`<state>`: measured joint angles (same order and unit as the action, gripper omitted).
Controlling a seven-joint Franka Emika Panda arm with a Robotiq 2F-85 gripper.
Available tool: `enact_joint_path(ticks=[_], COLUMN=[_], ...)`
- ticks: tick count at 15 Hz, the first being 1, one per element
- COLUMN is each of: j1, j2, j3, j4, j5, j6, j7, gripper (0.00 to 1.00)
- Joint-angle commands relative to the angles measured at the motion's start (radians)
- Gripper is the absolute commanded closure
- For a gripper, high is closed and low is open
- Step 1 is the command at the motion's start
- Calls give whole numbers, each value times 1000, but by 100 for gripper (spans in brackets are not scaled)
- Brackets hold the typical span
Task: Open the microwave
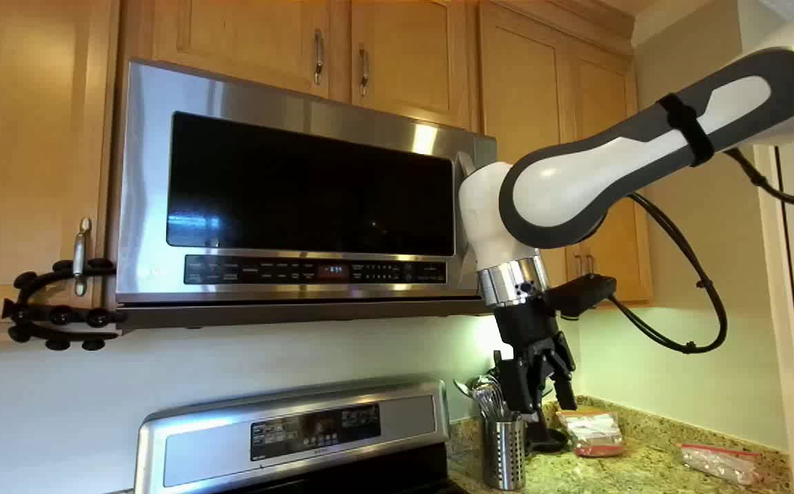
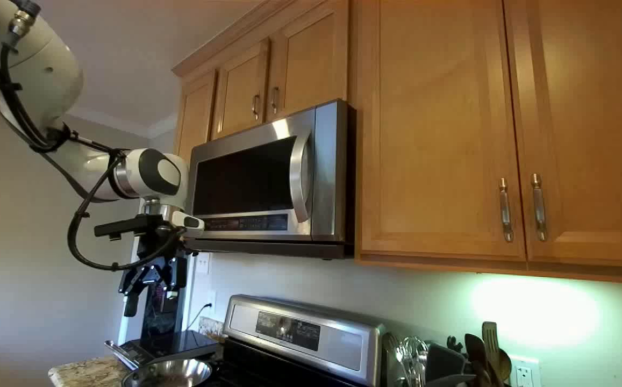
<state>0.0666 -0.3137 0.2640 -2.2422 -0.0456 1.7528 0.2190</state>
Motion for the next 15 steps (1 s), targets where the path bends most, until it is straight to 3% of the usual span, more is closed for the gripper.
enact_joint_path(ticks=[1, 7, 11, 15], j1=[27, 24, 8, -4], j2=[3, -17, -53, -106], j3=[-24, -38, -74, -92], j4=[2, -24, -37, -28], j5=[-7, -8, -64, -201], j6=[-2, 44, 138, 197], j7=[7, -11, -43, -79], gripper=[0, 0, 0, 0])
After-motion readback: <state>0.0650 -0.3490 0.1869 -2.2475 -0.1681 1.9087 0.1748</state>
